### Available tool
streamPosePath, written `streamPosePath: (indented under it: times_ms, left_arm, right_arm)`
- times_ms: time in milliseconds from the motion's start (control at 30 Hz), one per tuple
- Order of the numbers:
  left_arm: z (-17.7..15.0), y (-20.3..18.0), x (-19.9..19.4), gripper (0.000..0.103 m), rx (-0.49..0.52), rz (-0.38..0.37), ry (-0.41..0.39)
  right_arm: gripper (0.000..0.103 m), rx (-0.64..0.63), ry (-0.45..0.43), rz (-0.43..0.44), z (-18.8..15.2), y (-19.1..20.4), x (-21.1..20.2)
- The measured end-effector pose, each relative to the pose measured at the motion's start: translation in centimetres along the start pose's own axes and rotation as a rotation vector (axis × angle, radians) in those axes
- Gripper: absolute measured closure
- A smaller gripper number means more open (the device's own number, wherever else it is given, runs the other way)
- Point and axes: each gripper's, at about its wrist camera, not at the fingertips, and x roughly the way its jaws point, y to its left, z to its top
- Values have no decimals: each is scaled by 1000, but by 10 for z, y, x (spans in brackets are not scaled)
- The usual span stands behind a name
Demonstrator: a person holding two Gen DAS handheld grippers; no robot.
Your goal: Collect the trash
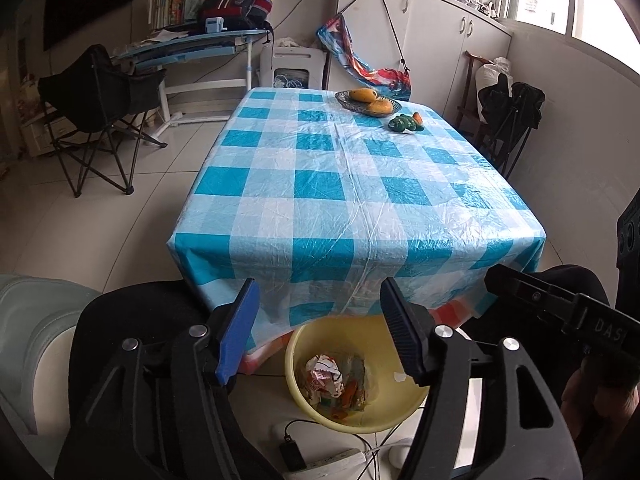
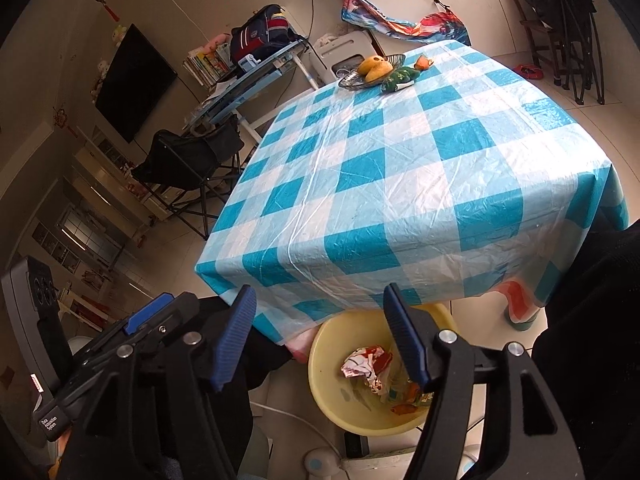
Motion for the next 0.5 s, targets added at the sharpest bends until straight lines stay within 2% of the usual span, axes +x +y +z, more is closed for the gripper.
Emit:
streamPosePath:
  times_ms: [267,500]
  left_arm:
    - [4,0,-12,31,1,30,-68]
    - [5,7,-17,25,-26,68,-111]
  right_arm:
    - [33,-17,-63,-24,4,4,-9]
    - [27,-84,-165,-92,7,13,-22]
